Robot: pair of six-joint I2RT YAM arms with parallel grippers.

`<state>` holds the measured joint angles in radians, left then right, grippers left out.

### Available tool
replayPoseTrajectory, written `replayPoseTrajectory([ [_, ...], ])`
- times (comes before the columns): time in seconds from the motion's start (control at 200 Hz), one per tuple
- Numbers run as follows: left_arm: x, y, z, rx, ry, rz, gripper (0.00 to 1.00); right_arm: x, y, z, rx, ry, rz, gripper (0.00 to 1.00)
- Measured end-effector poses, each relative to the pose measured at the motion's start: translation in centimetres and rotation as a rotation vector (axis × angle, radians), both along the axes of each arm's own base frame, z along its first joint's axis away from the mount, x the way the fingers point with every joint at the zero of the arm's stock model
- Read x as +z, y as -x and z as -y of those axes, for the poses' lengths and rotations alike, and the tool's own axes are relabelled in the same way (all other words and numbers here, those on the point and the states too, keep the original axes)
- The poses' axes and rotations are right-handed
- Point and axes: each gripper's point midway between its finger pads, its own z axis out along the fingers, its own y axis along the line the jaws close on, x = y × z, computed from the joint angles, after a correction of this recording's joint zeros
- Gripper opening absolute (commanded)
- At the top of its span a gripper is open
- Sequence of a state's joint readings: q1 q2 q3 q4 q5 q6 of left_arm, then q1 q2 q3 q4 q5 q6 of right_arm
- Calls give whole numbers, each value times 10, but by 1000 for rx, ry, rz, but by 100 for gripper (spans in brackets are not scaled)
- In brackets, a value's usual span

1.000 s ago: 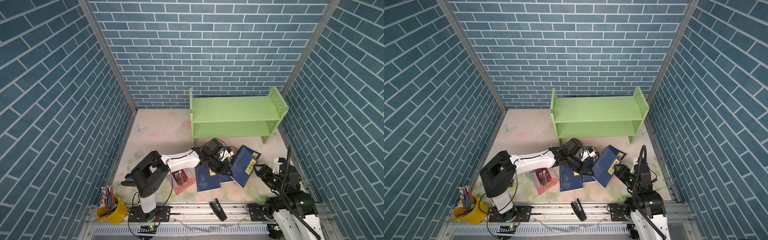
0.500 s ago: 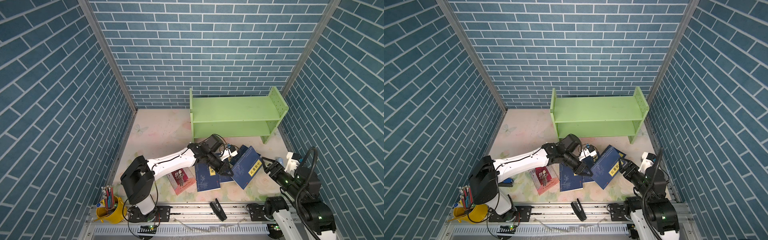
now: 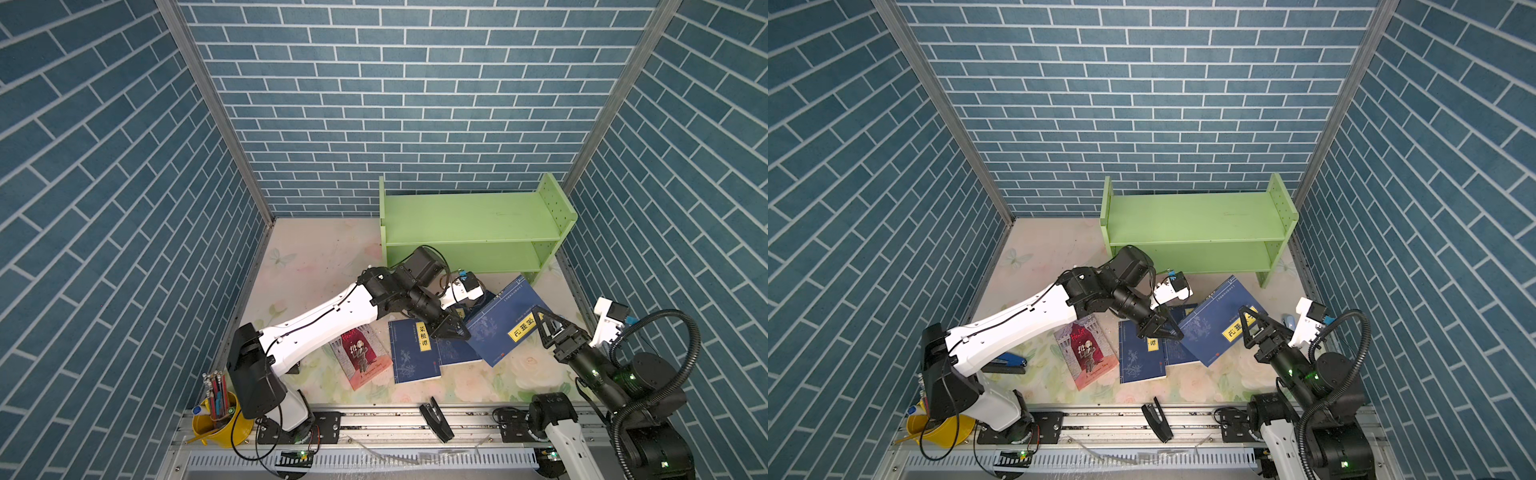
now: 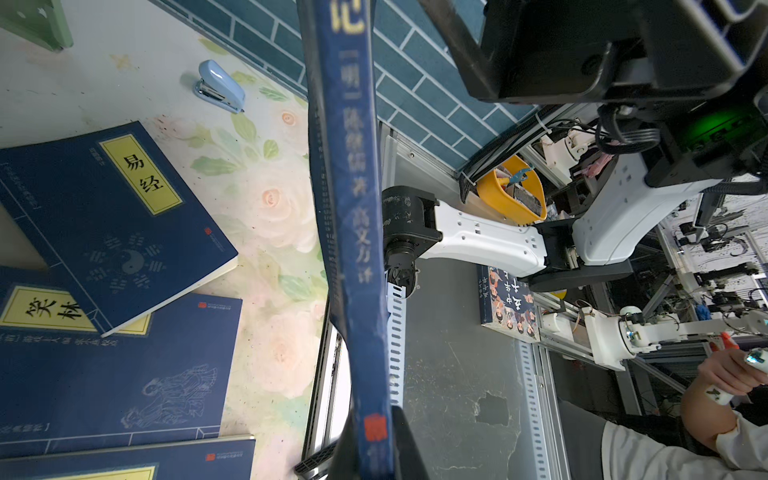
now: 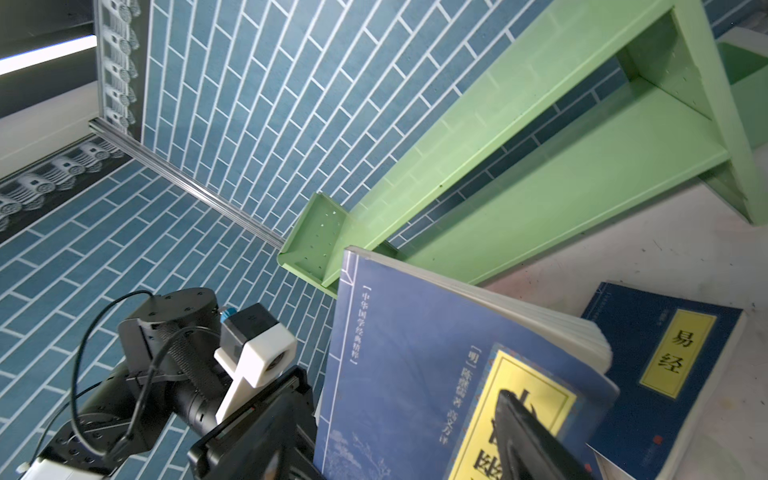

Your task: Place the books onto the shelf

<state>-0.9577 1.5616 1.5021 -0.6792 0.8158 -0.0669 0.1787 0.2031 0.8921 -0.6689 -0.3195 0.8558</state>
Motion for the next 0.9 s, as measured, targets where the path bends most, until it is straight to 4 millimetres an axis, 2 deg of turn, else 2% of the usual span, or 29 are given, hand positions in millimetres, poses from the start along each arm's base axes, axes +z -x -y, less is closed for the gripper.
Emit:
replayPoseTrajectory([
  [0.1,7,-7,-7,30,8,6,0,13,4,-1,7,-7,40,77],
  [0.19,17,-22,-18,84,25,-2,0,20,5,-2,18,-11,65,79],
  [0.33,47,-54,-43,200,106,-34,0,28,2,-10,63,-21,98,81],
  [0.415,65,-66,-57,252,163,-53,0,26,-4,-18,105,-36,110,82],
  [0.53,88,-58,-65,235,229,-69,0,13,-17,-30,168,-81,92,83],
  [0.635,101,-48,-67,198,268,-79,0,2,-31,-40,217,-126,62,84],
  [0.795,100,-44,-66,178,292,-128,0,-10,-46,-50,267,-190,39,86],
  [0.9,94,-48,-64,186,290,-186,0,-10,-49,-53,290,-232,55,88],
])
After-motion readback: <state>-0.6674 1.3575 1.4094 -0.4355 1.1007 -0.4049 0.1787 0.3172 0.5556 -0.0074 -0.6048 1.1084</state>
